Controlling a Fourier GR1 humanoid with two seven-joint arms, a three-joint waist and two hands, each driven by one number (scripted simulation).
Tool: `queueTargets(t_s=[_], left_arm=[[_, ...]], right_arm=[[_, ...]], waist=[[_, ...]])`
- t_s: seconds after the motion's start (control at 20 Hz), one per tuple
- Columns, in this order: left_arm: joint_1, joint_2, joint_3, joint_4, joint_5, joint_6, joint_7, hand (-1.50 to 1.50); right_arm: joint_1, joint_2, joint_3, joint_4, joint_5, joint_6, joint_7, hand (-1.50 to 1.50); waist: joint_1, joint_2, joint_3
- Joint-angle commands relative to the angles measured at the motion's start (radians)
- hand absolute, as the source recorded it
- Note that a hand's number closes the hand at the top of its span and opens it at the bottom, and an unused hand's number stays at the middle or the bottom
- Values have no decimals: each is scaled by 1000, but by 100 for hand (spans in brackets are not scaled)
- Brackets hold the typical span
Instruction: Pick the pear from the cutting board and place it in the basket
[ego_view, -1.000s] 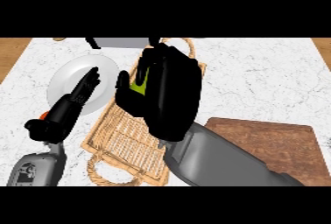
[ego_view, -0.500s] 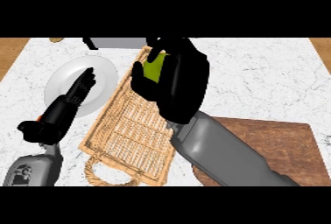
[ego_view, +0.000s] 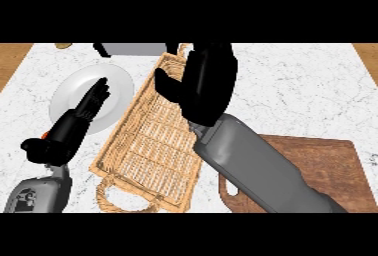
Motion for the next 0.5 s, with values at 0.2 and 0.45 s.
queueTargets(t_s=[0.2,0.45], left_arm=[[35,-22,-23,3,-29,17,-32,0],[15,17,35,-6,25,-9,26,0]], right_arm=[[-12,7,-89,-77,-56,-133,95,-150],[93,7,-143,-287,-116,-100,136,-150]], waist=[[-10,-3,0],[-31,-12,1]])
